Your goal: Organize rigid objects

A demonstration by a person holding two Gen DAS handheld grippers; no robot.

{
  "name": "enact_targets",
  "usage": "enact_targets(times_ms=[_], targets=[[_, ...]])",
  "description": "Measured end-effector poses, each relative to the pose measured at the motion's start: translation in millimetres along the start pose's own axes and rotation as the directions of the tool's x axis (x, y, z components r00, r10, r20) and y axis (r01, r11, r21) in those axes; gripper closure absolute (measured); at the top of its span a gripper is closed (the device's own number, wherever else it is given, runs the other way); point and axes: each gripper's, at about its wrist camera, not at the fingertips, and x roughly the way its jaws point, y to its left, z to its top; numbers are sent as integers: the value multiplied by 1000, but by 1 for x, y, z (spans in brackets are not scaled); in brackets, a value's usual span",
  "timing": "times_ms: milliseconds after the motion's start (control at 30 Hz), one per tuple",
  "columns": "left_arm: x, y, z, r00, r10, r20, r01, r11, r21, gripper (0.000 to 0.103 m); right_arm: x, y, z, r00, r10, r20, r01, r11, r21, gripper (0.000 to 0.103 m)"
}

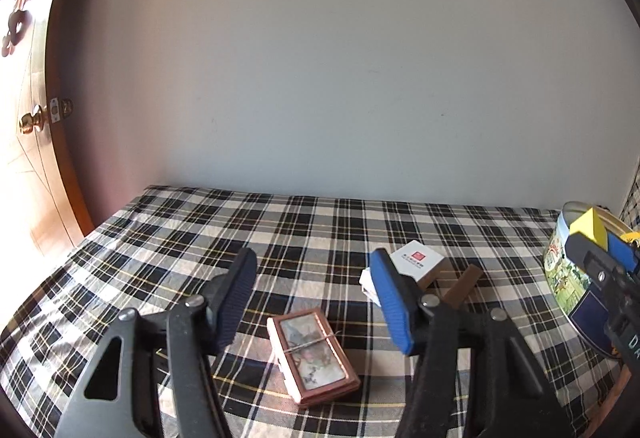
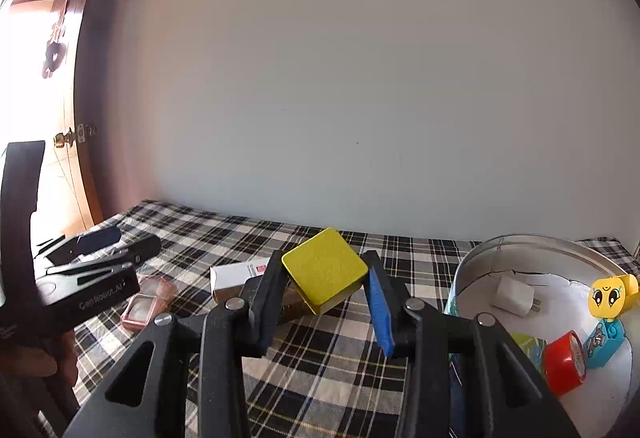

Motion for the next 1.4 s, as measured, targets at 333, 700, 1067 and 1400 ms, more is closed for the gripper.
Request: enact_targets(times_ms=[333,700,1067,1400], targets=[[8,69,11,992,-97,-76,83,982,-172,25,-6,-7,-4,1000,6,-18,-6,1000,28,62],[50,7,-32,923,-89,-374,83,996,-32,25,-5,-3,-3,999,25,-23,-24,999,23,62],[50,13,-38,906,-133,-402,107,990,-87,58,-3,-8,-2,999,30,-25,-29,999,44,62],[12,2,-17,984,-75,-163,66,996,-62,58,-17,-22,6,999,5,47,-8,997,80,62]])
